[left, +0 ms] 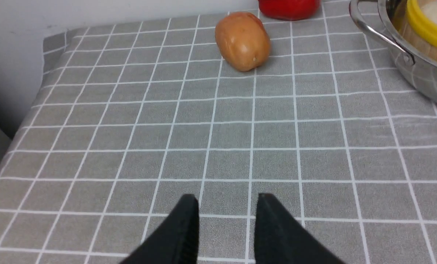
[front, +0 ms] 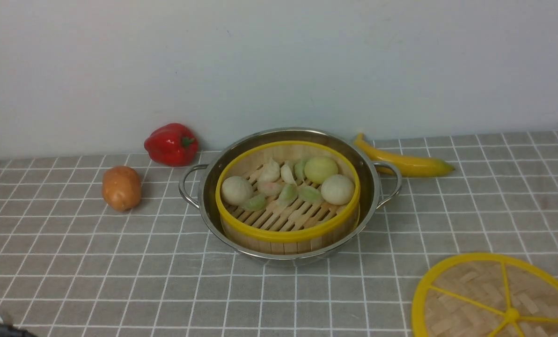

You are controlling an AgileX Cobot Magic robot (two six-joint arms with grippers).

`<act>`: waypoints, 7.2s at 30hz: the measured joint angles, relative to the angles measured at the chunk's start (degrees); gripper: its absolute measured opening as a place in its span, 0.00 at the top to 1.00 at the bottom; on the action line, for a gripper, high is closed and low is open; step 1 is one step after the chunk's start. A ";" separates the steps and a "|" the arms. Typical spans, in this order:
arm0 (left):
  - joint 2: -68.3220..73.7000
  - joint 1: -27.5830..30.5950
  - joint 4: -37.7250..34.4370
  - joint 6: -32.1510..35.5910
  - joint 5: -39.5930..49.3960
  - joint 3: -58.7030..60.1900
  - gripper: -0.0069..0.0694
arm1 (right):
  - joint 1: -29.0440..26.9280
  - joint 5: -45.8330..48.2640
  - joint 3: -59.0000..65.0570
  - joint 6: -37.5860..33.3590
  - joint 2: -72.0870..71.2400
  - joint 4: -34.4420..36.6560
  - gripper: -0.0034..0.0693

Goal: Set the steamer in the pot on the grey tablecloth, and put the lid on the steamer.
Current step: 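Move the gripper down to the bamboo steamer lid and grasp its center knob, then place the bamboo steamer lid onto the steamer basket in the pot with the right gripper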

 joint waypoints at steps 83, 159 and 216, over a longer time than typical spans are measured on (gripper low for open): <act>-17.55 0.00 -0.06 -0.11 -2.60 10.30 0.59 | 1.00 4.92 -20.69 5.76 3.63 17.22 0.62; -17.63 0.00 -0.06 -0.11 -2.72 10.30 0.59 | 17.91 38.94 -53.11 -27.46 94.62 7.67 0.75; -17.63 0.00 -0.06 -0.11 -2.72 10.30 0.59 | 26.61 26.57 -91.51 -75.22 107.87 36.93 0.75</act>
